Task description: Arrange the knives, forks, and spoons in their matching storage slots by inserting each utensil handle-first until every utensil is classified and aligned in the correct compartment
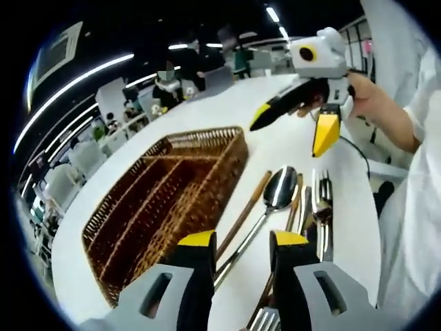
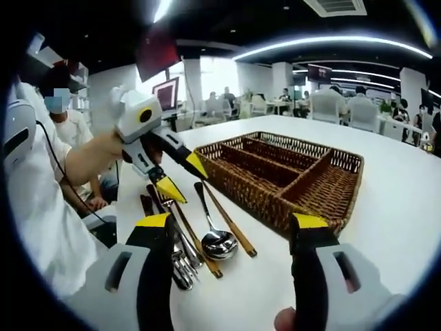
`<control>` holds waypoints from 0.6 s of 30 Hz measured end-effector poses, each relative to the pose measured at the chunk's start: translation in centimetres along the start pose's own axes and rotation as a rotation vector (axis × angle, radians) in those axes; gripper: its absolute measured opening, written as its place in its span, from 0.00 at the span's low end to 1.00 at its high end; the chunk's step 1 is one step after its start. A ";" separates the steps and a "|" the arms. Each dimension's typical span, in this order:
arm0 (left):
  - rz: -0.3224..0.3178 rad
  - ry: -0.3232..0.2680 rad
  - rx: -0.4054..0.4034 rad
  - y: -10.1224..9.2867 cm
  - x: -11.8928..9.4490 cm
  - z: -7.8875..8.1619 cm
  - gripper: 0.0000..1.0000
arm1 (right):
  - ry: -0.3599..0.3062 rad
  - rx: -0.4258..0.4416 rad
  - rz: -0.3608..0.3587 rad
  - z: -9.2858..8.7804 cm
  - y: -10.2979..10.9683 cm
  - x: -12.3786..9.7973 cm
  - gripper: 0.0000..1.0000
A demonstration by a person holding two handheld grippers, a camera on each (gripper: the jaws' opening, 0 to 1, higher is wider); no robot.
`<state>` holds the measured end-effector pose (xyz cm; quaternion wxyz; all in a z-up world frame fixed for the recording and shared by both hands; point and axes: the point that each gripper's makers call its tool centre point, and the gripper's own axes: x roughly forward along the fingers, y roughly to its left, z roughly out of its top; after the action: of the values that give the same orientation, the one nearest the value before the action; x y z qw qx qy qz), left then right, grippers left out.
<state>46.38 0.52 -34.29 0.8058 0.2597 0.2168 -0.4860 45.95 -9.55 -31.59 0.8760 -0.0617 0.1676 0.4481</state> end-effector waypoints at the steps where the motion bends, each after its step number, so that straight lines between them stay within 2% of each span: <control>1: -0.008 0.001 0.007 0.0 0.1 0.1 0.28 | 0.001 0.000 0.001 0.0 0.0 0.0 0.70; 14: -0.117 0.050 0.075 -1.3 1.6 0.7 0.19 | 0.000 0.006 0.000 -0.4 0.0 -0.5 0.70; 18: -0.168 0.079 0.086 -2.0 2.3 0.6 0.17 | -0.003 0.008 0.000 -0.4 0.0 -0.6 0.70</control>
<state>45.63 -2.16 -35.61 0.7413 0.2938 0.2485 -0.5499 45.50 -10.12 -31.77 0.8765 -0.0577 0.1680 0.4473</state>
